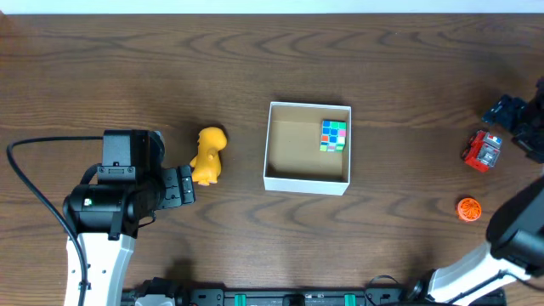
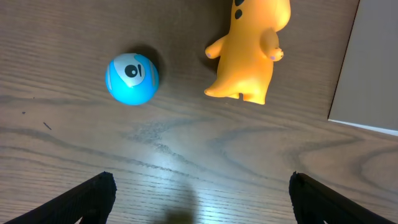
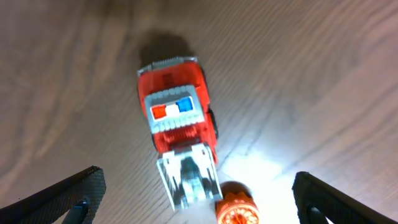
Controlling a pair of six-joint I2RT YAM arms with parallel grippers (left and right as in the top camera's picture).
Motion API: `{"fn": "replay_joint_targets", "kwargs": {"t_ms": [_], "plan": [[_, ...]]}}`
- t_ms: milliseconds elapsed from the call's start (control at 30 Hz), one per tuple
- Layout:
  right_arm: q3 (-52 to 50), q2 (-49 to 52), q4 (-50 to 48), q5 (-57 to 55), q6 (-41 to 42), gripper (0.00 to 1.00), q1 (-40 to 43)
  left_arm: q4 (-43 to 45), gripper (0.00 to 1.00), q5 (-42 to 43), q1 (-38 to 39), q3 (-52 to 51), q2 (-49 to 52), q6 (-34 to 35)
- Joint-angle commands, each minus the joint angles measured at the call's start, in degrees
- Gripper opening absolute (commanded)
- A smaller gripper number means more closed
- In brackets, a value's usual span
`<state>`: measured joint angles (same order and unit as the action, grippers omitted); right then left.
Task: Pack container
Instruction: 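Move the right gripper right to above the red fire truck, then lower the right gripper and grasp the red fire truck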
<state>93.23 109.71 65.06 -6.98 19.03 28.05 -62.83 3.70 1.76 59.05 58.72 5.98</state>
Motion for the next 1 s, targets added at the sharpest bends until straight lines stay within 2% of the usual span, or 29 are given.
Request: {"fn": "replay_joint_targets", "kwargs": {"t_ms": [0,567,967], "plan": [[-0.33,3.54,-0.74,2.38,-3.5,0.99,0.11,-0.13,0.91,-0.02,-0.09,1.11,0.0,-0.26],[-0.37,10.97,-4.0,4.26,-6.49,0.99,0.11,-0.11,0.91,-0.02,-0.09,1.11,0.0,-0.26],[-0.52,12.26,-6.19,4.28,-7.54,0.99,0.11,-0.11,0.91,-0.02,-0.09,1.11,0.0,-0.26]]}}
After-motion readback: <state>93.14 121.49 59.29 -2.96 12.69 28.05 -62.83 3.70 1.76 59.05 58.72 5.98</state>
